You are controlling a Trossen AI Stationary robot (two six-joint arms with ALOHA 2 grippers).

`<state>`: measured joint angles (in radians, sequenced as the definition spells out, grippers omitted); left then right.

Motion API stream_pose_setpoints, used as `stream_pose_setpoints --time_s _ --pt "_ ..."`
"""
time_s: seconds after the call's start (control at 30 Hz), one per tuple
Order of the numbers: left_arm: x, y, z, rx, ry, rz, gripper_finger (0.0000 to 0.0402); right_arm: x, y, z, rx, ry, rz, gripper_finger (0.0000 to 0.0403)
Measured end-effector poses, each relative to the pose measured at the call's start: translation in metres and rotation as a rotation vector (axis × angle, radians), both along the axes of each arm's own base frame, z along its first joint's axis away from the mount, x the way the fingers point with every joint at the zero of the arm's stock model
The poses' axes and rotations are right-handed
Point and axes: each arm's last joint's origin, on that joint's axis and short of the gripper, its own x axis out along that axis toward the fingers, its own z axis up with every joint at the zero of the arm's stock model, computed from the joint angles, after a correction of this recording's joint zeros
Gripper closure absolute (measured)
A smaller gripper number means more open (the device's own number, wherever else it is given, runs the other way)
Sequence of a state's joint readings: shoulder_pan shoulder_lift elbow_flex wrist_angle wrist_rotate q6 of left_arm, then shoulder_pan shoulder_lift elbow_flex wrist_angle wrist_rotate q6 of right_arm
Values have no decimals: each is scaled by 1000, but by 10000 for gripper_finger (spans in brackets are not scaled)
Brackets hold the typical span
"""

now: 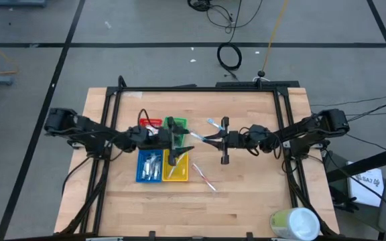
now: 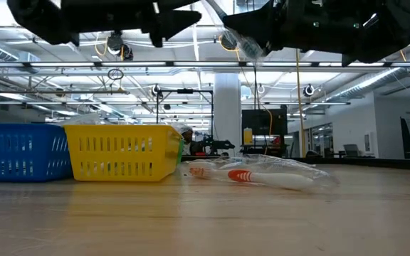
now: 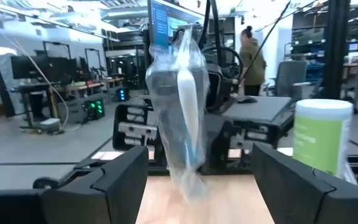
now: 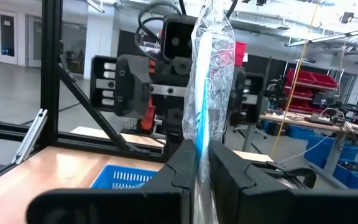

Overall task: Pick & Place Travel size toiletries
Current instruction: Put the blue toothbrush into the yellow bin

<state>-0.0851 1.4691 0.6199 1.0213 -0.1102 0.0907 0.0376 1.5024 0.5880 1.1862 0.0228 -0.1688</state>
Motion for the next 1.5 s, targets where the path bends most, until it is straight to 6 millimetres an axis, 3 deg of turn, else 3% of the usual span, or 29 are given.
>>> stream_pose_setpoints --time_s 0.23,0.43,0.6,0.83,0.93,1.07,1.3,1.5 --pt "28 -1 4 48 -8 30 121 0 0 -1 -1 8 1 386" --pt "35 1 13 58 -30 43 142 0 0 -2 -1 22 1 386" --pt "34 1 15 58 -36 44 218 0 0 -2 -3 24 0 387" --pt "35 4 7 52 48 46 375 1 0 -3 -13 30 -6 386" --pt "34 4 8 33 60 40 387 1 0 -3 -13 35 -10 368" --pt "22 6 18 49 139 82 392 0 0 -4 -12 54 -10 329" --pt "-20 4 45 14 300 185 394 0 0 -4 -13 68 -9 293" --pt "-53 2 42 -219 526 88 392 0 -2 -5 -11 80 -16 291"
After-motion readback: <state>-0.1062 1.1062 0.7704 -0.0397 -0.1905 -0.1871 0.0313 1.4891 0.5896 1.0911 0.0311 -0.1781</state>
